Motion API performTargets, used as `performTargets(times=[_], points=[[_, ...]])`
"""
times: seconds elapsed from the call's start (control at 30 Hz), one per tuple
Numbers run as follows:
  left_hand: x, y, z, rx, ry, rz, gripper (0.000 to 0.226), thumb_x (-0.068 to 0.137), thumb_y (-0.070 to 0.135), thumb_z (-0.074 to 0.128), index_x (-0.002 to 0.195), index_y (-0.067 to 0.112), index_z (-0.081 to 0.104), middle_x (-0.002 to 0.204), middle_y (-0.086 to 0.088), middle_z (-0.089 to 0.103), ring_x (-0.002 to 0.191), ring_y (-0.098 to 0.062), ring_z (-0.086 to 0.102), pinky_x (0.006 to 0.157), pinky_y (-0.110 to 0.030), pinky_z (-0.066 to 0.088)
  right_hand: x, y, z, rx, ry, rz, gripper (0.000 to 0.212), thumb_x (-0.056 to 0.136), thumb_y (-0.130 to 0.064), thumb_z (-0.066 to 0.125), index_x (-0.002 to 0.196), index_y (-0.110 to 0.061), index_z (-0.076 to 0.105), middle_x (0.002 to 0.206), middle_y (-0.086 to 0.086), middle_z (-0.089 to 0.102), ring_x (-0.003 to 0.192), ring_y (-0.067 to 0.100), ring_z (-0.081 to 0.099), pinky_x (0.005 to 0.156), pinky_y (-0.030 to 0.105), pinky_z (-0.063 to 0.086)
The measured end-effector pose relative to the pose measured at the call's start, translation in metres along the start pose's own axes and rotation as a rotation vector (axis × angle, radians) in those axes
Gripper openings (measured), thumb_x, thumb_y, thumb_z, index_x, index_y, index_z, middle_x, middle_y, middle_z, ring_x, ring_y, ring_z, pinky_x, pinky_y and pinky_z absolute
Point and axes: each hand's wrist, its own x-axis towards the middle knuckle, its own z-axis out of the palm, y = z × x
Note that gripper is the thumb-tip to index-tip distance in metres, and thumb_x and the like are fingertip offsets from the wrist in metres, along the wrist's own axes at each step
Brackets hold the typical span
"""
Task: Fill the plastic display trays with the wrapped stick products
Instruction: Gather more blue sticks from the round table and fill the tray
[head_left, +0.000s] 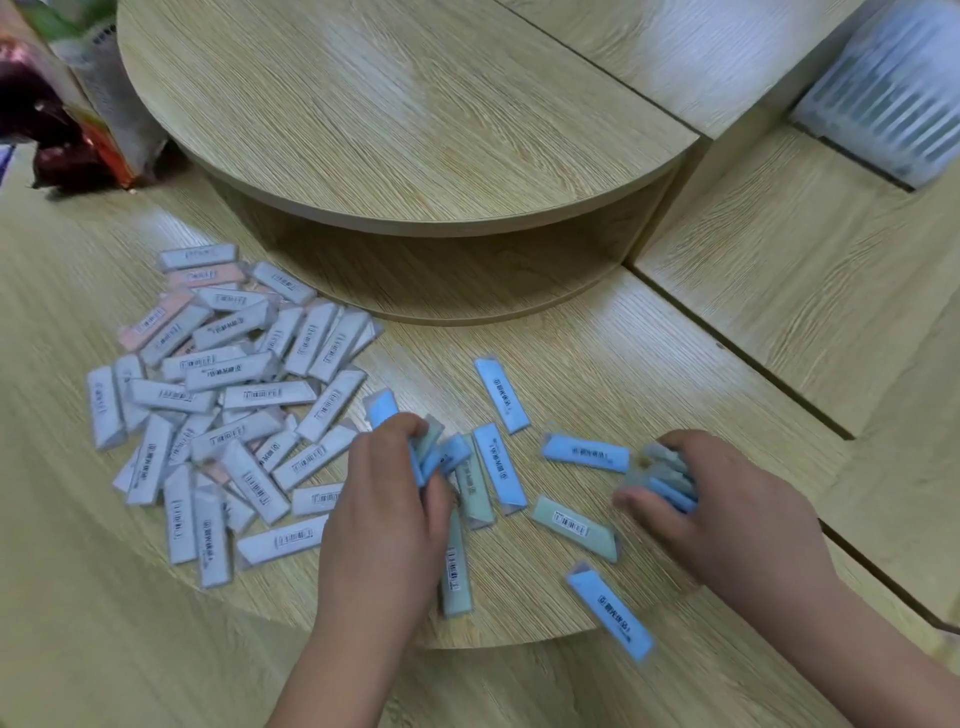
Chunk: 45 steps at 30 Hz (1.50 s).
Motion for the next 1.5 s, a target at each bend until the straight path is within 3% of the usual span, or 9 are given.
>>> performTargets(times=[0.23,0.37,0.47,0.63,0.77,0.9,1.07,1.33,1.5], points=[[-0.036,0.01,0.018,0.16,-0.064,-0.075,0.049,0.084,0.036,0.067,0.124,0.019,0.045,0.092,-0.008,0.048,0.061,-0.027,0.056,0.042,-0.032,0.043,-0.023,-0.031,0.032,0.018,0.081,-0.25,0.057,0.073,-0.075,0.054,0.106,-0.029,0.064,0.087,-0.016,0.059,0.079,0.002,0.049,0.061,0.001,0.022],[-0.04,0.006,0.026,0.216,0.008,-0.096,0.082,0.069,0.064,0.069,0.129,0.012,0.045,0.1,-0.008,0.04,0.067,-0.03,0.058,0.05,-0.034,0.049,-0.009,-0.029,0.043,-0.021,0.157,-0.473,0.064,0.077,-0.07,0.06,0.118,-0.021,0.063,0.105,-0.003,0.055,0.092,0.016,0.053,0.053,0.021,0.047],[-0.039,0.0,0.033,0.285,0.027,-0.048,0.098,0.065,0.071,0.066,0.135,0.008,0.041,0.109,-0.017,0.042,0.081,-0.038,0.058,0.063,-0.042,0.054,0.004,-0.028,0.036,-0.058,0.123,-0.513,0.077,0.072,-0.075,0.061,0.126,-0.02,0.062,0.123,0.0,0.054,0.111,0.019,0.049,0.057,0.02,0.044],[-0.03,0.002,0.043,0.396,0.009,-0.062,0.101,0.072,0.079,0.052,0.138,0.003,0.043,0.126,-0.028,0.044,0.096,-0.04,0.056,0.074,-0.046,0.054,0.017,-0.034,0.027,-0.151,0.021,-0.474,0.08,0.069,-0.077,0.062,0.123,-0.018,0.066,0.114,-0.003,0.062,0.104,0.018,0.056,0.054,0.024,0.05],[-0.018,0.005,0.047,0.439,0.053,-0.062,0.09,0.078,0.075,0.053,0.138,0.008,0.049,0.115,-0.021,0.053,0.087,-0.033,0.048,0.071,-0.042,0.044,0.021,-0.036,0.023,-0.153,-0.046,-0.435,0.066,0.071,-0.067,0.064,0.118,-0.02,0.066,0.108,-0.004,0.063,0.096,0.019,0.06,0.055,0.028,0.052],[-0.007,0.009,0.053,0.478,0.123,-0.066,0.083,0.076,0.074,0.055,0.132,0.012,0.057,0.111,-0.017,0.055,0.102,-0.035,0.045,0.077,-0.044,0.036,0.029,-0.038,0.014,-0.156,-0.177,-0.344,0.05,0.079,-0.059,0.063,0.121,-0.032,0.057,0.107,-0.012,0.057,0.096,0.011,0.052,0.066,0.026,0.048],[-0.002,0.011,0.057,0.447,0.131,-0.042,0.07,0.073,0.057,0.062,0.128,0.013,0.055,0.106,-0.016,0.051,0.1,-0.035,0.046,0.08,-0.046,0.037,0.038,-0.039,0.008,-0.207,-0.193,-0.301,0.034,0.078,-0.042,0.063,0.11,-0.032,0.056,0.094,-0.012,0.053,0.081,0.01,0.053,0.057,0.026,0.042],[-0.002,0.018,0.058,0.388,0.13,-0.018,0.056,0.074,0.037,0.069,0.122,0.011,0.057,0.093,-0.015,0.052,0.084,-0.033,0.049,0.07,-0.043,0.044,0.082,-0.067,0.01,0.265,-0.007,-0.002,0.021,0.071,-0.04,0.065,0.086,-0.029,0.056,0.078,-0.01,0.06,0.066,0.008,0.058,0.056,0.033,0.05],[-0.006,0.029,0.056,0.323,0.063,-0.054,0.057,0.071,0.029,0.071,0.122,0.012,0.053,0.085,-0.015,0.054,0.07,-0.031,0.053,0.059,-0.041,0.046,0.092,-0.097,0.028,0.153,-0.027,-0.051,0.037,0.074,-0.046,0.067,0.106,-0.03,0.056,0.111,-0.004,0.05,0.088,0.017,0.058,0.065,0.032,0.048]])
